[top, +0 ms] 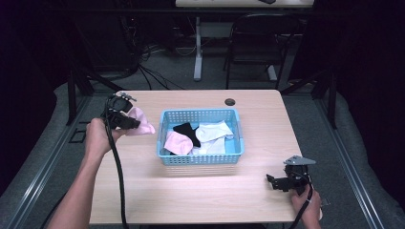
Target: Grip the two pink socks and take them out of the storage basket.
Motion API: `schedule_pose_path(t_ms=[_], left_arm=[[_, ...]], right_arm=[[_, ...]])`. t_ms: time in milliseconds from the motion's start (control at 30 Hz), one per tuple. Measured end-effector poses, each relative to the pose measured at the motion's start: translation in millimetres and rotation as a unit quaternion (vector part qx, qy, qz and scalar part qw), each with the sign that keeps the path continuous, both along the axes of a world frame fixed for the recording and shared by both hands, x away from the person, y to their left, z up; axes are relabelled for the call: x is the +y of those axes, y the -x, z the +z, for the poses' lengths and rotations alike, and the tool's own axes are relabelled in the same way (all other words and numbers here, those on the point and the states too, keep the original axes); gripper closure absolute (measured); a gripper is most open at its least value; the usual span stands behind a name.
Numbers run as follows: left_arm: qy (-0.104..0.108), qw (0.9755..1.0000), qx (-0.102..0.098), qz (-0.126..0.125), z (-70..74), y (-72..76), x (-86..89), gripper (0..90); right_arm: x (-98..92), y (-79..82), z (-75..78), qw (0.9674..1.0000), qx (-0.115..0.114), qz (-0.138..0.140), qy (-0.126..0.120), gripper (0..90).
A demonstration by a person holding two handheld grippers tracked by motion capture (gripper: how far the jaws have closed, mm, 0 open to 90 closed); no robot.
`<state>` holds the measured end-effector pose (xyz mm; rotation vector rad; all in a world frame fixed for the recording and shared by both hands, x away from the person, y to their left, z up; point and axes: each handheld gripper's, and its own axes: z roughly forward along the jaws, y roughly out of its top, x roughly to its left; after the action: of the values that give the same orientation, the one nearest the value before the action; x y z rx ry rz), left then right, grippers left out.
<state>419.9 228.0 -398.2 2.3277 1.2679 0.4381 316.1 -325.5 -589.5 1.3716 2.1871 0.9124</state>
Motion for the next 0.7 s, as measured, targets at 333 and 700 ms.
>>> schedule_pose_path(t_ms=[333,700], left_arm=[[0.001,0.9993,0.021,0.031,-18.6,2.4,28.6,80.3],[-0.004,0.9982,0.038,0.047,-35.5,7.9,44.8,80.3]], right_arm=[[0.0,0.0,0.0,1.0000,0.000,0.000,0.000,0.0],[0.0,0.0,0.0,1.0000,0.000,0.000,0.000,0.0]])
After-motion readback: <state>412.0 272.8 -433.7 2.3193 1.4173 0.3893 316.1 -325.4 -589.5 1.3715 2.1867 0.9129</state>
